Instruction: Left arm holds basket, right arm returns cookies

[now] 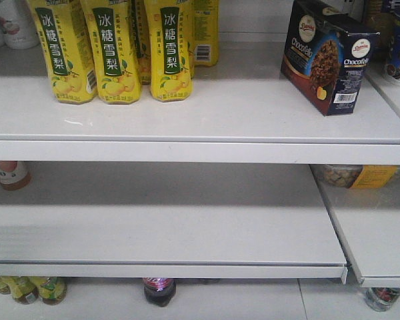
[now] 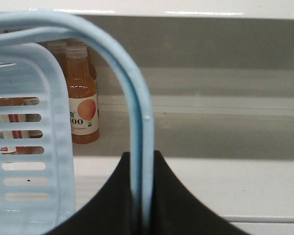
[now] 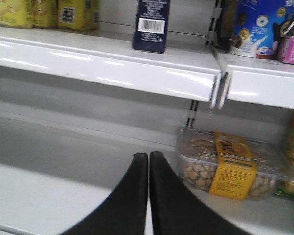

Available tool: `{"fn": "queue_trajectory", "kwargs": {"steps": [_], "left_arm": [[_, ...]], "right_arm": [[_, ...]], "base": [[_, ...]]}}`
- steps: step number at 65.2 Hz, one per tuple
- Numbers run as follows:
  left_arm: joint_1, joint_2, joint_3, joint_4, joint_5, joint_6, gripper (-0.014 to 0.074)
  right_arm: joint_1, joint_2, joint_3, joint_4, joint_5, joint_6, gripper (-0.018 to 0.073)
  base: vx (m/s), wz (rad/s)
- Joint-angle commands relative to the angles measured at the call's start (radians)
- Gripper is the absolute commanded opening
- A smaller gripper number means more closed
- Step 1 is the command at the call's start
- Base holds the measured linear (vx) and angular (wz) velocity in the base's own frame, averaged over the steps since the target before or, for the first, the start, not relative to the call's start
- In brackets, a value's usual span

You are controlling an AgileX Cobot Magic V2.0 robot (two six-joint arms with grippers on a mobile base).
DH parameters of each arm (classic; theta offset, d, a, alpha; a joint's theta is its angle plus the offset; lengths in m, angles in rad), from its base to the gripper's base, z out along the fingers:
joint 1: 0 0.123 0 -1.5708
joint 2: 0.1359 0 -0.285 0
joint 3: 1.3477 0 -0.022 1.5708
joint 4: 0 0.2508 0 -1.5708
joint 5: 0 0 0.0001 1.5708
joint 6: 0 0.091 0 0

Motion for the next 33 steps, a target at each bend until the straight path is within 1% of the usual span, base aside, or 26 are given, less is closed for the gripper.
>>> {"fn": "queue_trajectory", "kwargs": {"steps": [1, 7, 13, 22, 28, 33], "left_arm": [[-0.003, -0.018, -0.030, 0.020, -0.098, 0.008, -0.0006], [-0.003, -0.018, -0.030, 0.020, -0.098, 0.008, -0.0006], [-0.003, -0.018, -0.030, 0.020, -0.098, 0.008, -0.0006], [-0.003, -0.018, -0.030, 0.020, -0.098, 0.008, -0.0006], [-0.003, -0.018, -0.030, 0.020, -0.098, 0.008, -0.0006], [-0.003, -0.018, -0.030, 0.020, -0.098, 0.008, -0.0006]], "right_arm": [[-0.060, -0.003, 0.002, -0.052, -0.099, 0.046, -0.0008], [-0.086, -0.023, 0.035, -0.095, -0.118, 0.101, -0.0008], [-0.087, -0.042, 0.065, -0.159, -0.127, 0.180, -0.0008], [-0.087, -0.060, 0.117, -0.265, -0.165, 0.342, -0.0008], [-0.087, -0.071, 0.154, -0.290, -0.208, 0.417, -0.0008], [-0.087, -0.086, 0.157, -0.288, -0.191, 0.430, -0.0008]], "base": [[0.00, 0.00], [0.00, 0.00], [0.00, 0.00], [0.00, 0.00], [0.00, 0.00], [0.00, 0.00]]}}
